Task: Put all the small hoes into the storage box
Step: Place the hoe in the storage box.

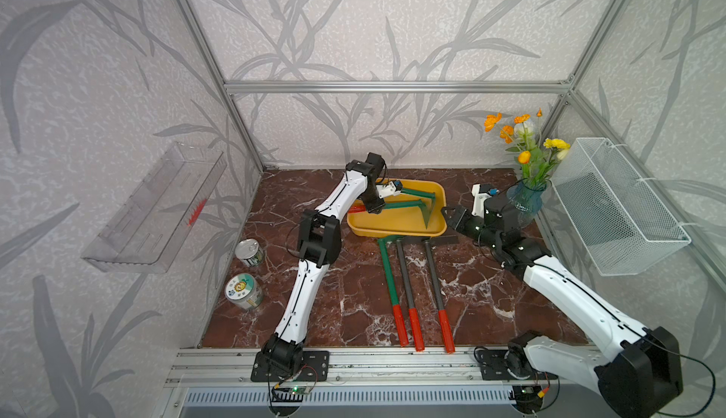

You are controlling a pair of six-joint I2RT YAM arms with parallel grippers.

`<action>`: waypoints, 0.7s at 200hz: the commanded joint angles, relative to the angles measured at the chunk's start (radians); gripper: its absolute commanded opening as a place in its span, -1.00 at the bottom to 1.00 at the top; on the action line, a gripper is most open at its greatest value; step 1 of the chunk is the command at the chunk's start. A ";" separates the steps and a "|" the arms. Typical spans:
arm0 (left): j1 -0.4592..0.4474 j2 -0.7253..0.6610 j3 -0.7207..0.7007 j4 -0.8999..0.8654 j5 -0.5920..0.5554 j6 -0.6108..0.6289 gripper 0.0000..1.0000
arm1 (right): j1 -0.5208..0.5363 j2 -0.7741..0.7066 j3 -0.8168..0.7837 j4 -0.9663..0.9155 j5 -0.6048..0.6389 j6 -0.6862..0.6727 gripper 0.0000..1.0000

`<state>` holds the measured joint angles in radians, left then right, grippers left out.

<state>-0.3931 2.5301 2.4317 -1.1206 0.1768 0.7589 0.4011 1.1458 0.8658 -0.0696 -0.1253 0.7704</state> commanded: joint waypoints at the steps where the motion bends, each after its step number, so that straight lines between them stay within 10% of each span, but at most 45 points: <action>1: -0.004 -0.014 -0.002 0.034 -0.030 -0.008 -0.16 | -0.002 0.003 -0.016 0.035 -0.009 0.004 -0.05; 140: -0.004 -0.250 -0.046 0.217 -0.353 -0.195 0.00 | 0.015 -0.051 -0.024 0.029 -0.010 0.004 -0.08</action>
<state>-0.3939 2.3661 2.3981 -0.9417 -0.0368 0.6659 0.4065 1.1336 0.8474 -0.0494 -0.1398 0.7776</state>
